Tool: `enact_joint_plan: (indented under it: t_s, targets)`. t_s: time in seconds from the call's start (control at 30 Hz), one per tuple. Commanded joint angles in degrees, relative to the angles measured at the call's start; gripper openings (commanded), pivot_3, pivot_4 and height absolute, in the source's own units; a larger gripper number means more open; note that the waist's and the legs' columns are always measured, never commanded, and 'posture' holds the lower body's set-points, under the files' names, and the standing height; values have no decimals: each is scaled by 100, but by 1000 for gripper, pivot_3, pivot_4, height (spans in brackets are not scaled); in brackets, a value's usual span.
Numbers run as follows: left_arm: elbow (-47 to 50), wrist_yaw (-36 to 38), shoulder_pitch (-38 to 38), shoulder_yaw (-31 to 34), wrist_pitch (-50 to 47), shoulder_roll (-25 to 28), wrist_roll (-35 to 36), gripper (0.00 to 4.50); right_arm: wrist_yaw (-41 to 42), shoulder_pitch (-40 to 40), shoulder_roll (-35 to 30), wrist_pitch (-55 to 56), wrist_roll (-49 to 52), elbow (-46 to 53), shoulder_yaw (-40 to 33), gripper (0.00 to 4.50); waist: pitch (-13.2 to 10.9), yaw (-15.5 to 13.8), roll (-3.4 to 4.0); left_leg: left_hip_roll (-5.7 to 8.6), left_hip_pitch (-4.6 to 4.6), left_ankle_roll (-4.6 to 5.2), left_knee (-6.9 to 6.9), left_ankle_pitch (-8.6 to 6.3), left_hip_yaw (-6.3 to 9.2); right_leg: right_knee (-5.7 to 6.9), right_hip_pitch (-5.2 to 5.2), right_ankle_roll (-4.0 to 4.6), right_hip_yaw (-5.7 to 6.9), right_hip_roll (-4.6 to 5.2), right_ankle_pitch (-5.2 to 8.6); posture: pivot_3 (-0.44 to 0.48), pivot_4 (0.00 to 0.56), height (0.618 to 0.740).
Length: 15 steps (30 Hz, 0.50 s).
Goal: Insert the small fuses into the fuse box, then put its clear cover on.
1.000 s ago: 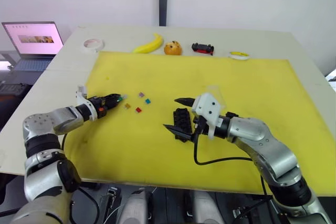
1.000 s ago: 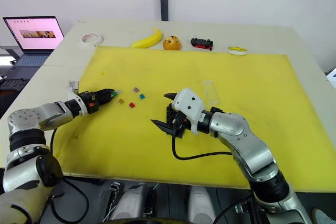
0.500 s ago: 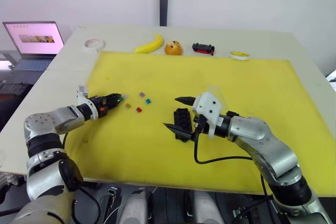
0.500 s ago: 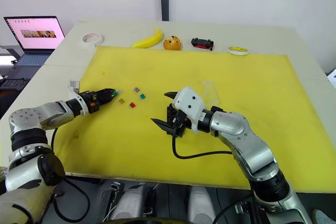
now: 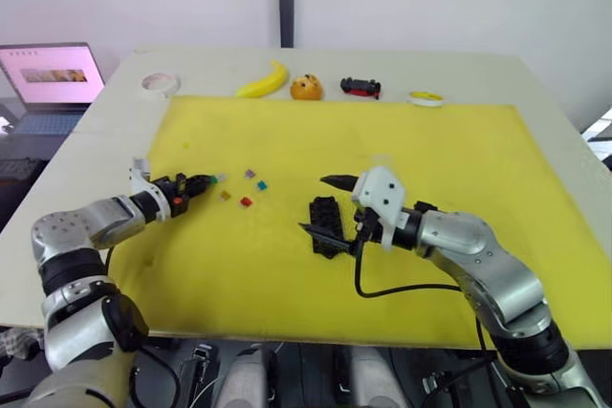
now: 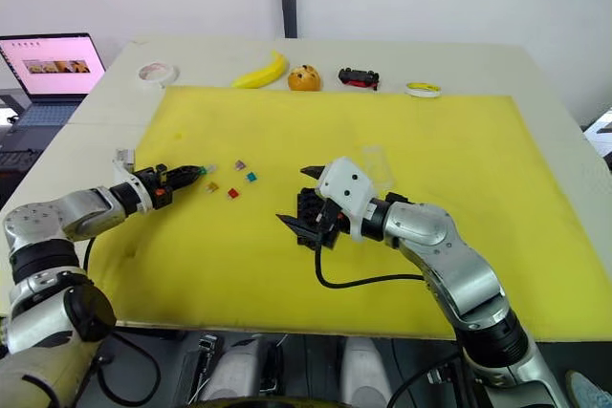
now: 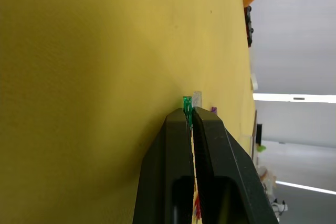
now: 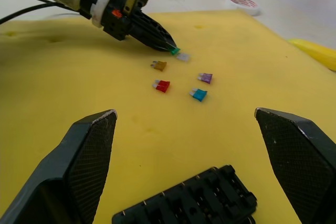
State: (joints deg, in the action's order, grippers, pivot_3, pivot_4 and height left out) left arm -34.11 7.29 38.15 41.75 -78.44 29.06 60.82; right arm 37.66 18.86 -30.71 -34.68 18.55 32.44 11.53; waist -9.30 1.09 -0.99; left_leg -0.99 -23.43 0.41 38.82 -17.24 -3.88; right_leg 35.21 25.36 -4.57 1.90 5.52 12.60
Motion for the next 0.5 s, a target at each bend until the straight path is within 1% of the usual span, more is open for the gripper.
enact_joint_plan:
  t_s: [0.03, 0.1, 0.2, 0.27, 0.37, 0.5]
  targets:
    - [532, 21, -5, 352, -298, 326, 329, 73, 31, 83, -21, -32, 168, 196, -238, 4500, -5, 7, -8, -1, 0, -1, -2, 1, 0, 0, 1, 0, 0, 0, 0, 0, 150, 740]
    - [933, 105, 76, 440, -619, 392, 656, 73, 34, 61, 18, -118, 336, 234, -344, 4500, -17, 2, -25, -1, -1, -4, -9, 5, 0, 0, 5, -1, 0, -1, -1, 0, 150, 740]
    - [1727, 278, 133, 263, -1104, 307, 1165, 73, -76, 83, 279, -473, 978, 287, -722, 4500, -21, -44, -24, 1, -2, -7, -14, 5, 0, -2, 5, -1, 0, 2, -1, 0, 150, 740]
    - [2140, 269, 154, 123, -1234, 137, 1438, 73, -162, 136, 414, -692, 1312, 277, -926, 4500, -23, -75, -23, 4, -2, -9, -14, 4, 1, -4, 2, -1, 4, 6, -1, 0, 150, 740]
    - [2565, 100, 274, -100, -1205, -266, 1832, 73, -386, 248, 636, -1034, 1793, 253, -1175, 4500, -23, -72, -23, 10, -2, -23, -11, -5, 1, -8, -4, -1, 3, 13, -1, 0, 150, 740]
    - [3020, -59, 384, -514, -983, -689, 2372, 73, -944, 425, 1098, -1561, 2547, 248, -1456, 4500, -24, -40, -24, 6, -2, -13, -10, 2, 2, -3, -2, -2, 4, 6, -1, 0, 150, 740]
